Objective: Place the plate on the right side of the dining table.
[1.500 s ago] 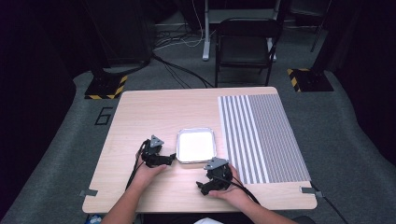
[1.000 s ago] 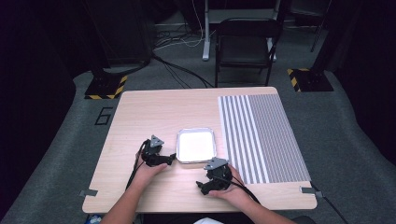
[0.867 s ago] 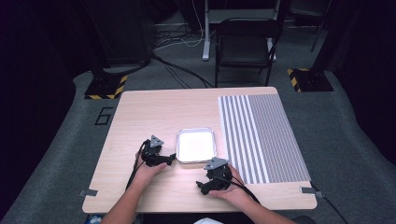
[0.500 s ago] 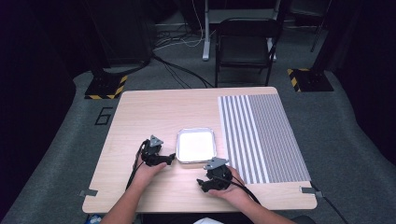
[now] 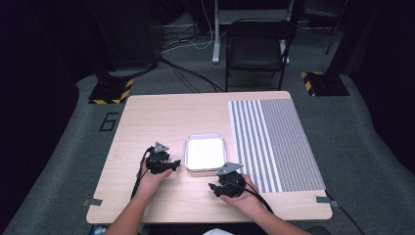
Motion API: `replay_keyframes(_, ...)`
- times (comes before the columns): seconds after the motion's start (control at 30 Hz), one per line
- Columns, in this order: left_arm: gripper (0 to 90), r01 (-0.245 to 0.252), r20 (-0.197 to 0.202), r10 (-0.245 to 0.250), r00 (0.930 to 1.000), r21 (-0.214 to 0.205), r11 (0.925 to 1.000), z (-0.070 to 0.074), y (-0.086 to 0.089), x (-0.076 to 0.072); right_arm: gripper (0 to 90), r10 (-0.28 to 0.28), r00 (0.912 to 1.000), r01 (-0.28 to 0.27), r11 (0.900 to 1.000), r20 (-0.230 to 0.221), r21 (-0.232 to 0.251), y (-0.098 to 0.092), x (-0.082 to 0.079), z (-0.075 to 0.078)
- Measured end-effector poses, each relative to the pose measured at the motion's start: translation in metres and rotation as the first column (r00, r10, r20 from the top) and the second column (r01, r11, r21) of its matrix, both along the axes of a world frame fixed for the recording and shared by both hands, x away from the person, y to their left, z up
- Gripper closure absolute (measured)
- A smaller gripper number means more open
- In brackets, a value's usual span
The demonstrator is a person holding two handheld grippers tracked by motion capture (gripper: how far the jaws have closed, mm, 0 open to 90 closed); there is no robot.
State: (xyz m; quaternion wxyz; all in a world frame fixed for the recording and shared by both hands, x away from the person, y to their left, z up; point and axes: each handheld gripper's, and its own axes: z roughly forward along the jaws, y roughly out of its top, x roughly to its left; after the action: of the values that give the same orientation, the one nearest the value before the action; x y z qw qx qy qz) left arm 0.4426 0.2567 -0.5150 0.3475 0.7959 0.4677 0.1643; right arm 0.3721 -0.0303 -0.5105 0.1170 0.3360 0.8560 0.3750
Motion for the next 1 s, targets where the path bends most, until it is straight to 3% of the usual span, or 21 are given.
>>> replay_keyframes(0.13, 41.3, -0.002, 0.009, 0.002, 1.0, -0.02, 0.9998, 0.005, -0.001, -0.002, 48.6, -0.01, 0.9997, 0.011, 0.9998, -0.023, 0.019, -0.004, 0.003, 0.003)
replay_keyframes(0.23, 43.3, -0.009, -0.005, 0.009, 0.9999, -0.058, 0.9983, 0.009, -0.001, -0.003, 51.4, -0.008, 0.9983, 0.011, 0.9991, -0.057, 0.041, -0.008, 0.008, 0.007)
replay_keyframes(0.67, 47.7, -0.061, -0.01, 0.06, 0.9981, -0.124, 0.9904, 0.02, 0.003, -0.004, 52.1, -0.063, 0.9968, 0.065, 0.9974, -0.049, 0.032, -0.022, 0.018, 0.017)
replay_keyframes(1.0, 50.0, -0.061, -0.009, 0.061, 0.9981, -0.151, 0.9866, 0.033, 0.0, -0.005, 53.5, -0.092, 0.9953, 0.093, 0.9949, -0.031, 0.041, -0.031, 0.025, 0.03)
